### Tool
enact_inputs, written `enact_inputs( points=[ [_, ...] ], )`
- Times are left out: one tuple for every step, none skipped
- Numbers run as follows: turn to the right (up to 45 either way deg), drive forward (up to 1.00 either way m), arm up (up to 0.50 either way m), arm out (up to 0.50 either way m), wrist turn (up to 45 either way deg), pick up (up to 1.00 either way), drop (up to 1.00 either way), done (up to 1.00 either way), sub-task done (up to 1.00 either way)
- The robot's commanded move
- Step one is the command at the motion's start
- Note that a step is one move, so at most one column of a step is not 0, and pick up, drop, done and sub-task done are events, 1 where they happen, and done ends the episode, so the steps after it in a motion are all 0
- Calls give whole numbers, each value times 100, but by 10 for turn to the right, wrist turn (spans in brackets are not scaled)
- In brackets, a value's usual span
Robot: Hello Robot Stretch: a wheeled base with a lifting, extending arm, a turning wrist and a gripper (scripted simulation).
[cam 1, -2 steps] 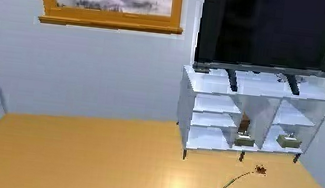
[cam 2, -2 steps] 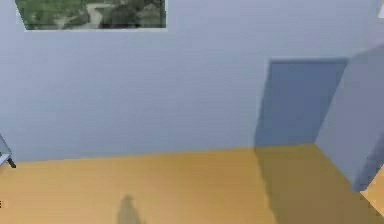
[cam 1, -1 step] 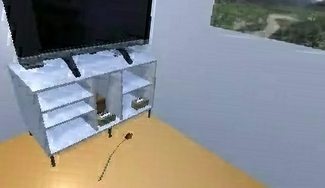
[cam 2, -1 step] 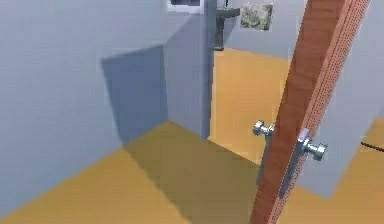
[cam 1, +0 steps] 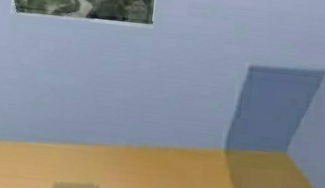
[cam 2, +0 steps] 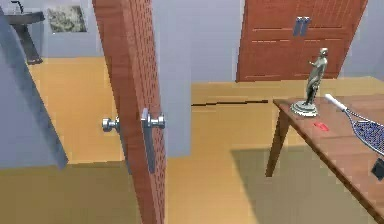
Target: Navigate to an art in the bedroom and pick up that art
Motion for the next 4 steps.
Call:
enact_inputs(
  points=[
    [300, 0, 0, 0, 0, 0, 0, 0, 0],
    [450, 0, 0, 0, 0, 0, 0, 0, 0],
    [330, 0, 0, 0, 0, 0, 0, 0, 0],
    [0, 90, 0, 0, 0, 0, 0, 0, 0]
  ],
)
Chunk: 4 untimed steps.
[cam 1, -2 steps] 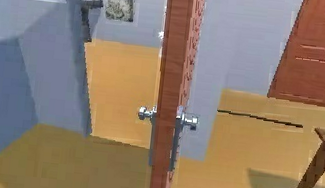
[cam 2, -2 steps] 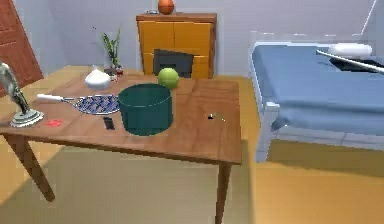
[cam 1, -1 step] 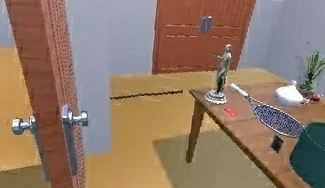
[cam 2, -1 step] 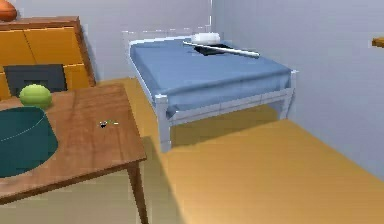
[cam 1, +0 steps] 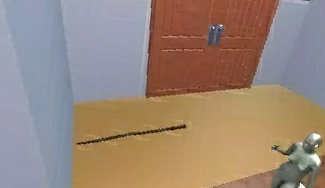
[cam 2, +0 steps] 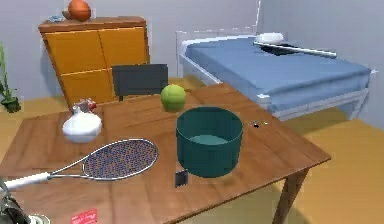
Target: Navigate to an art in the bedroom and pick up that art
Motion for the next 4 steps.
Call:
enact_inputs(
  points=[
    [-420, 0, 0, 0, 0, 0, 0, 0, 0],
    [0, 0, 50, 0, 0, 0, 0, 0, 0],
    [0, 0, 34, 0, 0, 0, 0, 0, 0],
    [0, 0, 0, 22, 0, 0, 0, 0, 0]
  ],
)
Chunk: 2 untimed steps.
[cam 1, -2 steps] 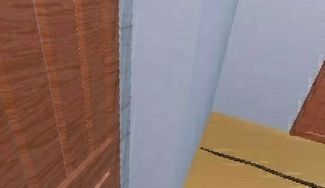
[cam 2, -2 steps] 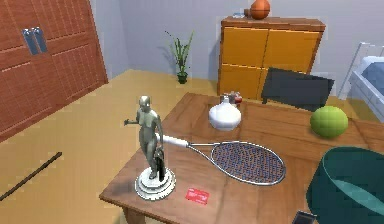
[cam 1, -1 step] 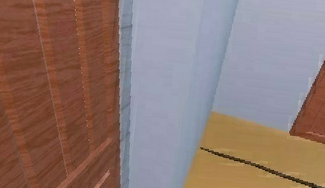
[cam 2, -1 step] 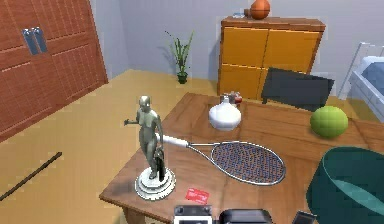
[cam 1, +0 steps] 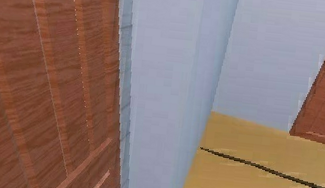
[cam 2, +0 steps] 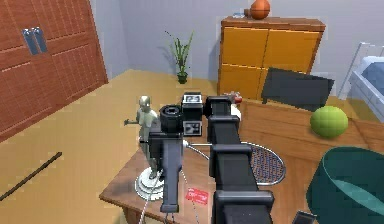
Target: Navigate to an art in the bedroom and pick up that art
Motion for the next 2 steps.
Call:
enact_inputs(
  points=[
    [0, 0, 0, 0, 450, 0, 0, 0, 0],
    [0, 0, 0, 0, 450, 0, 0, 0, 0]
  ],
)
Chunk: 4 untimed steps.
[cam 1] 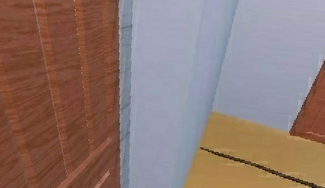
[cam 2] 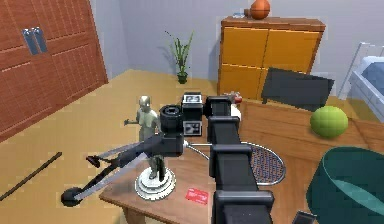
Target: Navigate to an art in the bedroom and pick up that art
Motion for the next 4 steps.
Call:
enact_inputs(
  points=[
    [0, 0, 0, 0, 450, 0, 0, 0, 0],
    [0, 0, 0, 0, 90, 0, 0, 0, 0],
    [0, 0, -30, 0, 0, 0, 0, 0, 0],
    [0, 0, 0, 0, 0, 100, 0, 0, 0]
  ],
)
